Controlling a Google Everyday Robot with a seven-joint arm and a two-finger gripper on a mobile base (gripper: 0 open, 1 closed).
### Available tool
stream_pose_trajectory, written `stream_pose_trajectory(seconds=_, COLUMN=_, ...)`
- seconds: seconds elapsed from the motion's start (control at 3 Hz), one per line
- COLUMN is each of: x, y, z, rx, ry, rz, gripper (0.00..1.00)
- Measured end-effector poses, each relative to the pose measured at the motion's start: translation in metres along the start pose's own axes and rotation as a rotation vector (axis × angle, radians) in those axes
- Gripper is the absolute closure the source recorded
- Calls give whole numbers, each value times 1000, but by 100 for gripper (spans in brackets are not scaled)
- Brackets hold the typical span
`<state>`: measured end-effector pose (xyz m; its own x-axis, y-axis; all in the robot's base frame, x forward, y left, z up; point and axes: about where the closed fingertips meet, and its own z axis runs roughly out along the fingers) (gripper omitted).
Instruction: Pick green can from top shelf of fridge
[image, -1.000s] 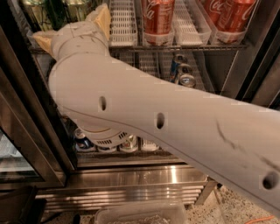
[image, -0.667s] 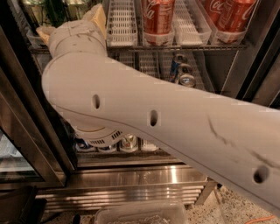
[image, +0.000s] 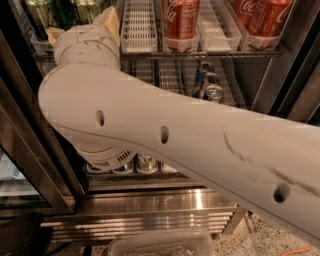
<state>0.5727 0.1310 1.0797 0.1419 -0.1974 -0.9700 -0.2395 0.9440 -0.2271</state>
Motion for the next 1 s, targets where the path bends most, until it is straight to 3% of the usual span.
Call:
stream_pose_trajectory(seconds=0.33, x=3, y=-4, z=3, rx=37, ry=0, rz=-4, gripper=19)
stream_pose_trajectory(seconds=1.0, x=3, y=-8, z=14, rx=86, ry=-21, rz=4, gripper=22)
